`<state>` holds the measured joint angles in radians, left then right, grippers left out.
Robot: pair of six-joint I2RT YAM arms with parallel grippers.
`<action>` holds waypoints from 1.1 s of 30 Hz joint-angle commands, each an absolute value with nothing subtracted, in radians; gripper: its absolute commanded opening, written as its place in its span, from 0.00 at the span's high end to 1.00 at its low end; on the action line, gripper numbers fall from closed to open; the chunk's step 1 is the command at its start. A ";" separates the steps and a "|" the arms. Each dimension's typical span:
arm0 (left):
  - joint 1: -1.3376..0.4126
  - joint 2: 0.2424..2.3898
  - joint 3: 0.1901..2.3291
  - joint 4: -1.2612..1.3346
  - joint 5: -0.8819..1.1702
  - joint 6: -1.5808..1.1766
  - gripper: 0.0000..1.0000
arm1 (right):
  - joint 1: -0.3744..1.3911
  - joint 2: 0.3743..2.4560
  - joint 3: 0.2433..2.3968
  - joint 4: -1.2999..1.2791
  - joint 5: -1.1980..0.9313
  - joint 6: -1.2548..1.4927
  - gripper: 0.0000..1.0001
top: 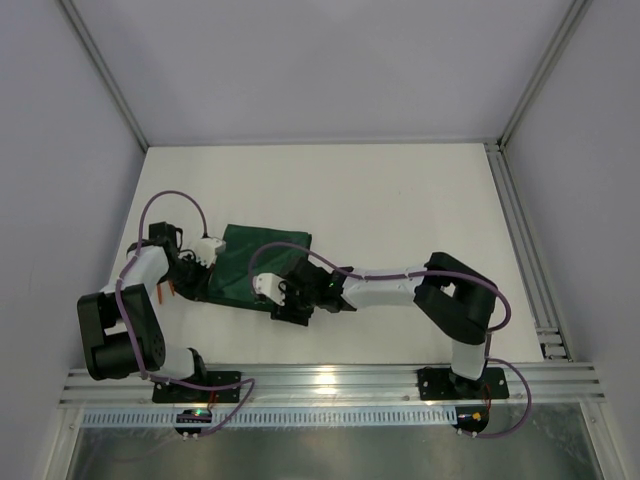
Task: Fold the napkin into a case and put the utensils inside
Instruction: Pick up the upper triangle-folded napkin from the center of the board.
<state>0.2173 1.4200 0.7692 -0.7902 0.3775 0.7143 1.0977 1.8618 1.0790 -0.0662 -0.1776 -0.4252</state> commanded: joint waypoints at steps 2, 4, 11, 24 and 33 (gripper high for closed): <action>0.216 1.394 0.769 -0.804 0.393 0.723 0.95 | 1.101 1.876 1.095 -0.144 -0.149 -0.443 0.39; 0.215 1.396 0.769 -0.804 0.394 0.723 0.95 | 1.101 1.885 1.100 -0.161 -0.134 -0.443 0.44; 0.216 1.382 0.769 -0.815 0.400 0.726 0.94 | 1.103 1.924 1.124 -0.175 -0.084 -0.428 0.76; 0.215 1.224 0.810 -0.980 0.632 0.871 0.57 | 1.091 1.875 1.173 -0.209 -0.189 -0.405 0.96; 0.215 1.077 0.838 -0.944 0.833 0.898 0.48 | 1.010 1.871 1.201 -0.230 -0.372 -0.376 0.96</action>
<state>0.2169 1.0847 0.8078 -0.9844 0.7052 0.8982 1.0382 1.8874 1.1580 -0.2146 -0.2691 -0.4015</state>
